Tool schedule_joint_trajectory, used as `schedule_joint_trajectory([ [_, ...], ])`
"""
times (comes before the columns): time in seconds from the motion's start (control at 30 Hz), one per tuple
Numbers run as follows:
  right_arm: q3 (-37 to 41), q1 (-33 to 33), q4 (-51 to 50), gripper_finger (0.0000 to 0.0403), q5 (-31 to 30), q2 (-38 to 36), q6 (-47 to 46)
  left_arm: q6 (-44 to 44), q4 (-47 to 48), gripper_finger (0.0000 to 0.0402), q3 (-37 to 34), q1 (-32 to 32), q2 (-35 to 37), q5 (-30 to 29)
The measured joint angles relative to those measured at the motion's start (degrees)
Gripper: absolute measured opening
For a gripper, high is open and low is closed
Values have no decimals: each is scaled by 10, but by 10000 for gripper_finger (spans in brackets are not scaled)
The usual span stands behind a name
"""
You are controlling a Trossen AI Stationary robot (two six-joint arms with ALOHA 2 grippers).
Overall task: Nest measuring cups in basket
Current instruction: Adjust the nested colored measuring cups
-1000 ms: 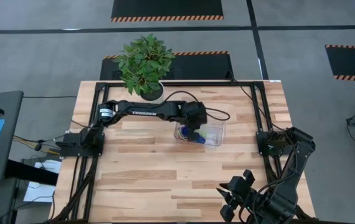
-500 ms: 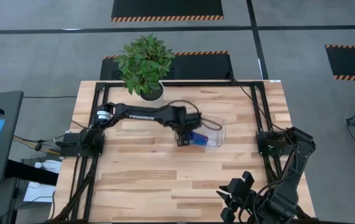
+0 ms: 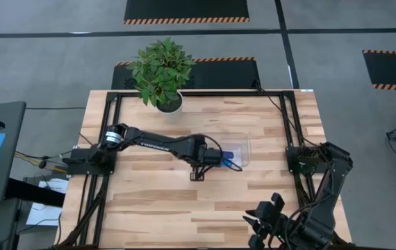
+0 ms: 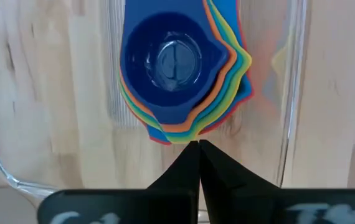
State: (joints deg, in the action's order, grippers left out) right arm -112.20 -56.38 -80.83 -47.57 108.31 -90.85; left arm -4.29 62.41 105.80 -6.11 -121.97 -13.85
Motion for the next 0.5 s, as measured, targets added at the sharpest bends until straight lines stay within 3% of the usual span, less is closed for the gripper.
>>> schedule_joint_trajectory([
  [0.5,0,-11,10,111,1,0,-1,-48,54,0,0,-48,1,-7],
])
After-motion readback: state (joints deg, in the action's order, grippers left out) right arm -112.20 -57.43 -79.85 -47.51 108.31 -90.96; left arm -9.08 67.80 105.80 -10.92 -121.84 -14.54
